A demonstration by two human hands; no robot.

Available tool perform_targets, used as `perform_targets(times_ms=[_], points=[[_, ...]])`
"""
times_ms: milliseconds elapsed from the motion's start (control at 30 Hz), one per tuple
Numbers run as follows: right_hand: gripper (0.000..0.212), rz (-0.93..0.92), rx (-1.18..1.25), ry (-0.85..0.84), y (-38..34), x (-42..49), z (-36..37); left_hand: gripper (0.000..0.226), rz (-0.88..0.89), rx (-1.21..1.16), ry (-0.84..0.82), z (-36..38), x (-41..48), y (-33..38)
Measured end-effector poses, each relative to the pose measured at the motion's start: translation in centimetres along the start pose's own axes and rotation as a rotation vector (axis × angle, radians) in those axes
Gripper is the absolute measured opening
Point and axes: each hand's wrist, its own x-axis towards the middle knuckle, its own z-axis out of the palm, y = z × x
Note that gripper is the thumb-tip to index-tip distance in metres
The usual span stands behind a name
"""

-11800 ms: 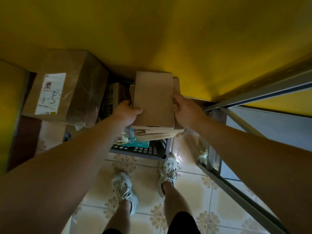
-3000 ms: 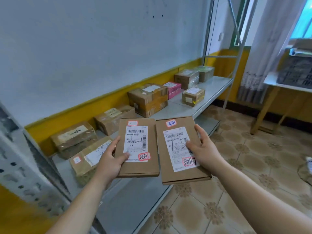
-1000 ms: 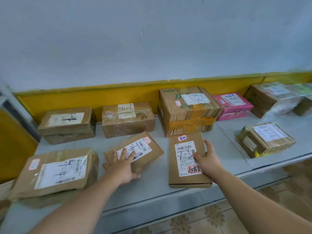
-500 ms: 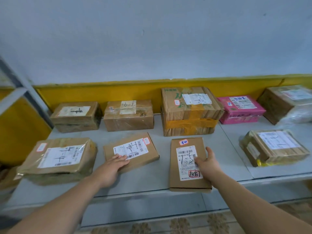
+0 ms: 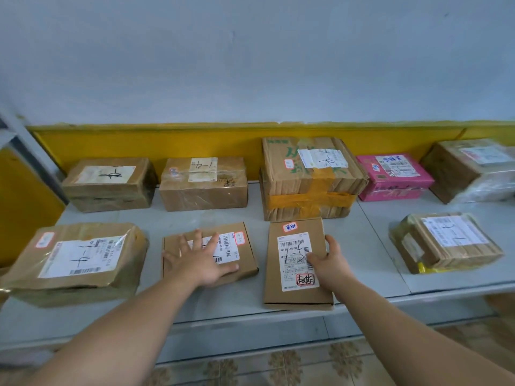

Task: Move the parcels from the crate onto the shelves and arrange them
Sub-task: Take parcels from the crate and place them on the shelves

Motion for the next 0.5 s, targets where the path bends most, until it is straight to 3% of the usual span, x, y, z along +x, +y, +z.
perform_targets(times_ms=[500], points=[[0.067, 0.007, 0.033, 0.033, -0.8, 0.4, 0.3, 0.111, 0.122, 0.188, -0.032, -0.5, -0.9, -1.7]])
